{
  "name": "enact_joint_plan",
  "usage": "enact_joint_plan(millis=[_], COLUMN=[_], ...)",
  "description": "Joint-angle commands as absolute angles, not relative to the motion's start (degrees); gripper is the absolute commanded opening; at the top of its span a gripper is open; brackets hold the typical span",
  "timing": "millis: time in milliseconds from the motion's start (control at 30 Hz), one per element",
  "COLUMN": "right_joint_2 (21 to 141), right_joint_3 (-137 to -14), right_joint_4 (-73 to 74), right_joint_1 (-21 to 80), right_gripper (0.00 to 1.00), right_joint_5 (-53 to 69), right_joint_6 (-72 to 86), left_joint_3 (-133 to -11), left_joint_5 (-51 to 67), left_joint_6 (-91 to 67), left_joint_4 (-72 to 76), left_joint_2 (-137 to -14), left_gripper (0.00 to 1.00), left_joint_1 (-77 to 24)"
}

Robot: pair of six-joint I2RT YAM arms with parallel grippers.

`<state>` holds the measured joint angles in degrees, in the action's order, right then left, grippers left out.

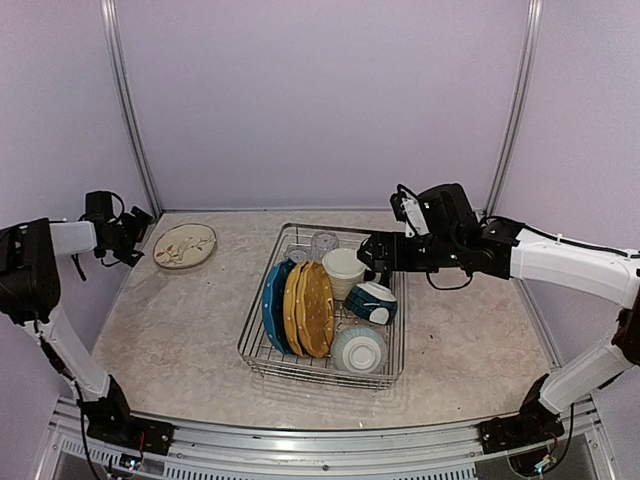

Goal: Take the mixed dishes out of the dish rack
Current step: Place the plate at the corner of the board, then grab the plate from the dish rack.

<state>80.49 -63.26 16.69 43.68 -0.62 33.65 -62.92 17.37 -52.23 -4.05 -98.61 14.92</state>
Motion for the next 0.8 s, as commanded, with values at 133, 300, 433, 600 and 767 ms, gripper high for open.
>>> enact_joint_plan(millis=[133, 300, 433, 600, 767], right_joint_2=[82.9, 86.3, 89.9, 93.1, 94.2], right_joint_3=[-64.9, -65.4, -67.0, -67.8, -66.8], right_joint_4=[10.4, 4.0, 0.5, -3.8, -6.5], right_joint_1=[45.4, 47.3, 49.0, 51.2, 52.9], right_gripper=[1.00, 0.93, 0.85, 0.69, 0.49], right_joint_5=[8.0, 13.9, 17.0, 19.5, 19.4], right_joint_6=[37.2, 41.7, 44.3, 47.8, 50.3], left_joint_3=[-57.7, -59.3, -60.7, -62.9, -63.9], left_joint_5=[26.8, 26.9, 26.2, 24.2, 22.2], left_joint_6=[-48.3, -42.4, -40.4, -38.3, -36.6], left_joint_4=[-14.4, -21.7, -24.8, -27.8, -29.2], left_joint_2=[-83.4, -76.3, -72.7, -70.9, -70.1], left_gripper=[0.99, 0.99, 0.99, 0.99, 0.99], left_joint_1=[12.0, 4.2, -1.9, -8.8, -14.2])
